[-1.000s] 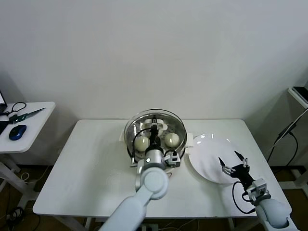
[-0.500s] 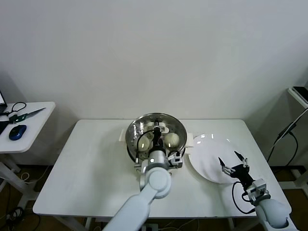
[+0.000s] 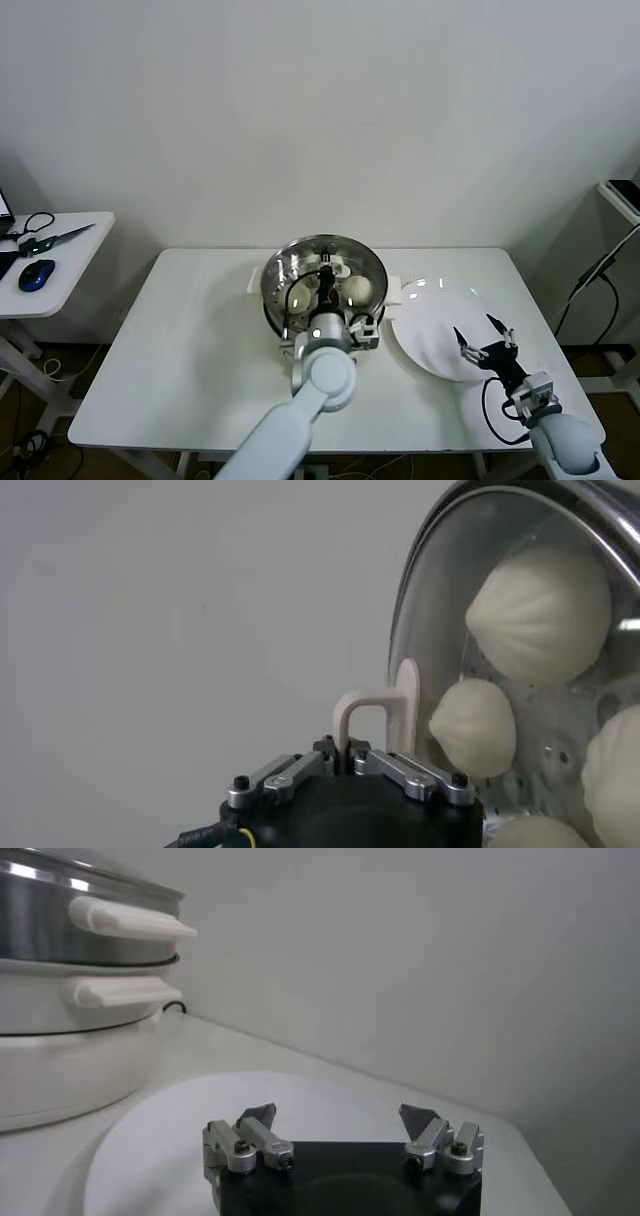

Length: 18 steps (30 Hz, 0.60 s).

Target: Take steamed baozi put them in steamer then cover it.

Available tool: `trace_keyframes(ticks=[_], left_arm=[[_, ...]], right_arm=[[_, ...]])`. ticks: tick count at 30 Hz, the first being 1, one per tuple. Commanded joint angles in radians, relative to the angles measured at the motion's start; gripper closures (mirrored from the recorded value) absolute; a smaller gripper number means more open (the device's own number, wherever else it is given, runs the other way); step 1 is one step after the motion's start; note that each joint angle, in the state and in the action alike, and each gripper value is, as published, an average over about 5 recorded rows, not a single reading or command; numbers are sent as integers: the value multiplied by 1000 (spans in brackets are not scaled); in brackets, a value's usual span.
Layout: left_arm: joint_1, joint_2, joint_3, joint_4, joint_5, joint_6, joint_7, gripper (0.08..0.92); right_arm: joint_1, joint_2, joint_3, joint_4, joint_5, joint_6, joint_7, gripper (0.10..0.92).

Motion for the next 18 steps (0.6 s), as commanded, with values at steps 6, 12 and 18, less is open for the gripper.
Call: trace_keyframes(ticks=[6, 12, 18], left_arm=[[12, 9, 2, -23, -8, 49, 29, 850], [25, 29, 15, -97, -22, 49, 40, 727], [50, 59, 13, -164, -26, 49, 41, 554]], right_arm=[[2, 4, 1, 1, -4, 0, -2, 203], [6, 2, 4, 4, 0, -24, 6, 203], [15, 4, 5, 18, 44, -76, 27, 203]])
